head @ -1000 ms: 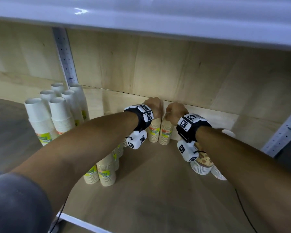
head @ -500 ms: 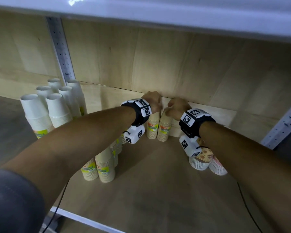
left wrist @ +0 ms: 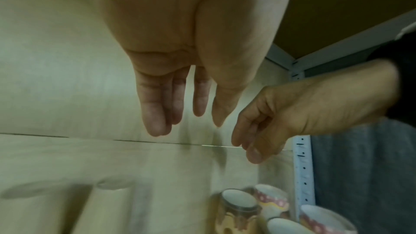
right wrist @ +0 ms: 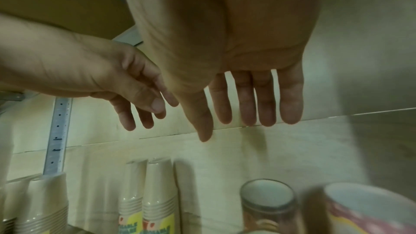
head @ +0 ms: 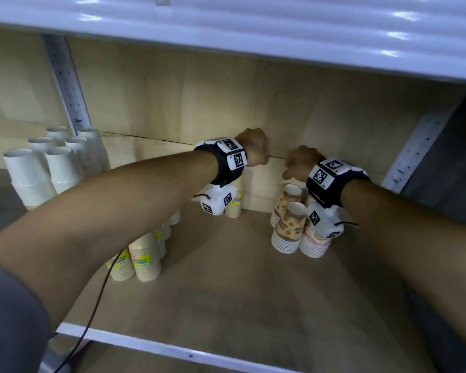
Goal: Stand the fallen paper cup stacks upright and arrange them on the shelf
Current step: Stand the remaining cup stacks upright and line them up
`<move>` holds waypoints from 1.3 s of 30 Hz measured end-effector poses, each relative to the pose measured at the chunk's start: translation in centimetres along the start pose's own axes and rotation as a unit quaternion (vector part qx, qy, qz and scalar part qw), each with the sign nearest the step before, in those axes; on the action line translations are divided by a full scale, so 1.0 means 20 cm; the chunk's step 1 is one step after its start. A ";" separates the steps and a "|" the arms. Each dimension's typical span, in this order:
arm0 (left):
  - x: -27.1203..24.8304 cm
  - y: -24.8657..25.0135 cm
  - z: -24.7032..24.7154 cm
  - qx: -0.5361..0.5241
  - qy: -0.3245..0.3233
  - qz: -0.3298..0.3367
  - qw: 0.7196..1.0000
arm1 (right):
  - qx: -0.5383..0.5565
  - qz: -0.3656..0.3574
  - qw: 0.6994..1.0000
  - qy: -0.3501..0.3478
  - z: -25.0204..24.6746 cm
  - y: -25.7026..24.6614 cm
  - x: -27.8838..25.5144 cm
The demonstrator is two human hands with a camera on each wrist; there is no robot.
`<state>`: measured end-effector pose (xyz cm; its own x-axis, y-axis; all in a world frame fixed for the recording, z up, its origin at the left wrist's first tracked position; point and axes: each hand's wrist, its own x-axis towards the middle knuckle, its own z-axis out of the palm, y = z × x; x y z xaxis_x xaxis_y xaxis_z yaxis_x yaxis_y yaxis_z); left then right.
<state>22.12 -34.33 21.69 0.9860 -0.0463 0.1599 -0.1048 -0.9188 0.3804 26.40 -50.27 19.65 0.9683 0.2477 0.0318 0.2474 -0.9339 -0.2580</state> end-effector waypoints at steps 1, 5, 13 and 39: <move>-0.01 0.05 0.01 0.001 -0.003 0.008 1.000 | -0.005 0.010 1.000 0.004 0.00 0.05 -0.02; -0.07 0.20 0.08 -0.005 -0.024 0.023 0.999 | -0.017 0.028 0.999 0.005 0.00 0.20 -0.12; -0.15 0.34 0.27 -0.001 -0.066 0.023 0.998 | -0.018 0.033 0.999 -0.021 0.07 0.41 -0.27; -0.08 0.35 0.60 0.073 -0.093 0.025 0.993 | 0.045 0.028 0.998 -0.022 0.16 0.52 -0.26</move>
<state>21.31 -45.43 13.14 0.9883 -0.1525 -0.0006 -0.1480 -0.9600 0.2376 23.74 -60.49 13.65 0.9774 0.2096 -0.0275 0.1876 -0.9200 -0.3442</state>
